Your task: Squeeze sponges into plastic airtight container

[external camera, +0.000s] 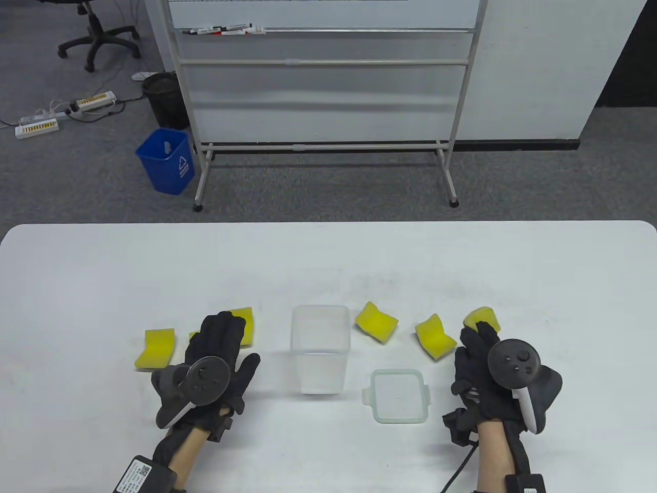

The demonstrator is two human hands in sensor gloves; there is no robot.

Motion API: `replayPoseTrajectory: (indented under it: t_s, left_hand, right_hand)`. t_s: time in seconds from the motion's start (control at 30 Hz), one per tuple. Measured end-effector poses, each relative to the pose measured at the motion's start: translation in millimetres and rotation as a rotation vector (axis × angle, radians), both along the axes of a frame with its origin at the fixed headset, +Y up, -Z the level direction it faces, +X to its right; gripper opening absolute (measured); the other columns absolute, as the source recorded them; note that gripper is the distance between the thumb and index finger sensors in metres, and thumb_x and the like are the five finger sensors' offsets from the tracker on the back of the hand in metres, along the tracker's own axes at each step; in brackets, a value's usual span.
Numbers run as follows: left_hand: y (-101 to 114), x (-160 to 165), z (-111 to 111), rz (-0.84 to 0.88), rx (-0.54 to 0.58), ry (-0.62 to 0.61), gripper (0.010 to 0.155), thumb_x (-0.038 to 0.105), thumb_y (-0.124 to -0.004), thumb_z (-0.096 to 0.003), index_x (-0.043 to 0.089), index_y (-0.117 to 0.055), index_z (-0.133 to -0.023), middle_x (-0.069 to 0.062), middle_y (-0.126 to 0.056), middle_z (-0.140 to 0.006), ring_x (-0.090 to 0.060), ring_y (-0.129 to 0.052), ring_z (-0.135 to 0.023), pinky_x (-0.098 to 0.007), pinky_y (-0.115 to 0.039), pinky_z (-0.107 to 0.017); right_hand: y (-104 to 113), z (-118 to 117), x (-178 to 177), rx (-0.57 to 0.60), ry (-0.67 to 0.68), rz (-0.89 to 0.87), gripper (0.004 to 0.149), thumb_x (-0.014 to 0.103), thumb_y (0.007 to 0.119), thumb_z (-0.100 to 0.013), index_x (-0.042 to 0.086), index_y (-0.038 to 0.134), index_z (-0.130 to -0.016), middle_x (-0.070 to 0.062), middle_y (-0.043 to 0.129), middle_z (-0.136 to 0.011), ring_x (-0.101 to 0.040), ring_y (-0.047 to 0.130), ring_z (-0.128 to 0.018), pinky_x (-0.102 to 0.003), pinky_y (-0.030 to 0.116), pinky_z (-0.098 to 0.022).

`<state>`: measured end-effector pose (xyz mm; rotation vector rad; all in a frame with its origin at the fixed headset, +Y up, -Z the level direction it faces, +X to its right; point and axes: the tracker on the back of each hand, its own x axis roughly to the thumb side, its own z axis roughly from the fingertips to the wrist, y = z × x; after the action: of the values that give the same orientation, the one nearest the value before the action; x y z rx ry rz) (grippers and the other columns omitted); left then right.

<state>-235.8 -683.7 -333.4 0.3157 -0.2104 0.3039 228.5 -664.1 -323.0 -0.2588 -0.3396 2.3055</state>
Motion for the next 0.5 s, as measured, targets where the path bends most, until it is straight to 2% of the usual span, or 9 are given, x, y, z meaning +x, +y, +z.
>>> replayPoseTrajectory:
  t_s: [0.03,0.1,0.23,0.33,0.5]
  left_hand:
    - [1.4,0.6,1.2,0.036,0.004,-0.013,0.076,0.06,-0.068,-0.046,0.023,-0.045,-0.109,-0.01,-0.048,-0.118,-0.037,-0.05,-0.109,-0.06,-0.054,-0.076]
    - [4.0,1.3,3.6,0.093,0.016,-0.031,0.077,0.059,-0.068,-0.0459,0.022,-0.045,-0.109,-0.01,-0.048,-0.118,-0.037,-0.05,-0.109,-0.06,-0.054,-0.076]
    - [12.1,1.0,10.2,0.233,0.04,-0.072,0.077,0.06,-0.068,-0.0462,0.022,-0.044,-0.109,-0.01,-0.047,-0.118,-0.037,-0.049,-0.109,-0.059,-0.054,-0.076]
    - [14.4,2.6,12.8,0.373,0.043,-0.142,0.076,0.059,-0.07,-0.0461,0.024,-0.046,-0.109,-0.01,-0.05,-0.117,-0.037,-0.052,-0.108,-0.059,-0.056,-0.075]
    - [12.8,4.6,12.6,0.604,-0.011,-0.271,0.076,0.06,-0.072,-0.0454,0.026,-0.047,-0.108,-0.009,-0.054,-0.116,-0.036,-0.057,-0.106,-0.057,-0.061,-0.074]
  right_hand:
    - [7.5,0.1,-7.6,0.053,0.067,-0.123,0.051,0.031,0.082,-0.046,0.012,0.084,-0.093,-0.014,0.07,-0.11,-0.036,0.08,-0.098,-0.056,0.06,-0.072]
    - [22.7,-0.6,-24.7,0.133,0.177,-0.24,0.049,0.028,0.083,-0.046,0.011,0.086,-0.092,-0.015,0.073,-0.109,-0.037,0.082,-0.096,-0.056,0.06,-0.072]
    - [58.6,0.0,-70.2,0.201,0.343,-0.139,0.049,0.029,0.082,-0.046,0.012,0.086,-0.092,-0.014,0.074,-0.109,-0.035,0.084,-0.096,-0.056,0.061,-0.072]
    - [75.9,-0.2,-105.7,0.202,0.497,-0.164,0.049,0.03,0.082,-0.046,0.012,0.087,-0.091,-0.014,0.076,-0.108,-0.036,0.086,-0.095,-0.057,0.061,-0.072]
    - [83.7,1.5,-167.3,0.187,0.74,-0.246,0.047,0.03,0.083,-0.046,0.011,0.09,-0.089,-0.016,0.08,-0.105,-0.035,0.09,-0.092,-0.057,0.063,-0.071]
